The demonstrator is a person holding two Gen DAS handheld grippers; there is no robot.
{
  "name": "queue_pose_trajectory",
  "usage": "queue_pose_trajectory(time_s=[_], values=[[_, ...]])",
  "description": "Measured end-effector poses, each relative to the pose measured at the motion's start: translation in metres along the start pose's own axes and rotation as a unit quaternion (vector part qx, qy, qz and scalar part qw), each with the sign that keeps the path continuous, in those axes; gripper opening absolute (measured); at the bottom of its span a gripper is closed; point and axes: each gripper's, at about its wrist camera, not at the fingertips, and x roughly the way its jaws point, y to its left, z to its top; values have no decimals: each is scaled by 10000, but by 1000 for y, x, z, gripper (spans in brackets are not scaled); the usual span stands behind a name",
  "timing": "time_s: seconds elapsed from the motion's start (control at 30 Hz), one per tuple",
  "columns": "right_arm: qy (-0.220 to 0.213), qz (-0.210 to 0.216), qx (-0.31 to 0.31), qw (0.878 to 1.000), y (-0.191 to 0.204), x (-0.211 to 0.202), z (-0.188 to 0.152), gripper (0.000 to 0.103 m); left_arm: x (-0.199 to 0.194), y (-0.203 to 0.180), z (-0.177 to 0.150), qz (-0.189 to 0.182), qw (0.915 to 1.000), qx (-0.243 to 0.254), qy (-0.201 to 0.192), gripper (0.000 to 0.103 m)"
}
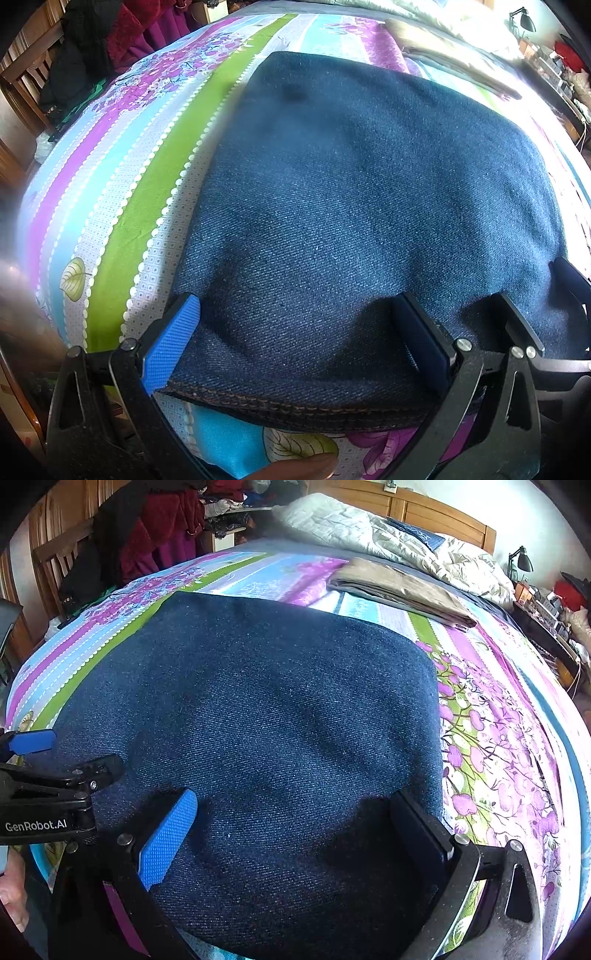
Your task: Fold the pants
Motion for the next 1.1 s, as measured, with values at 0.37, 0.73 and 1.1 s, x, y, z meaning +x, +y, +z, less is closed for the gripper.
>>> queue_pose_trajectory(time_s=[0.37,0.73,1.1], values=[[-125,43,-18,9999,-1,-1,-2,103,2,-2,1,-4,10000,-22,75,103],[-152,49,-17,9999,-2,-2,-4,103,3,0,3,-12,10000,-37,88,103],[-184,40,-19,9998,-3,-2,-4,103,3,0,3,-33,10000,-32,55,103]])
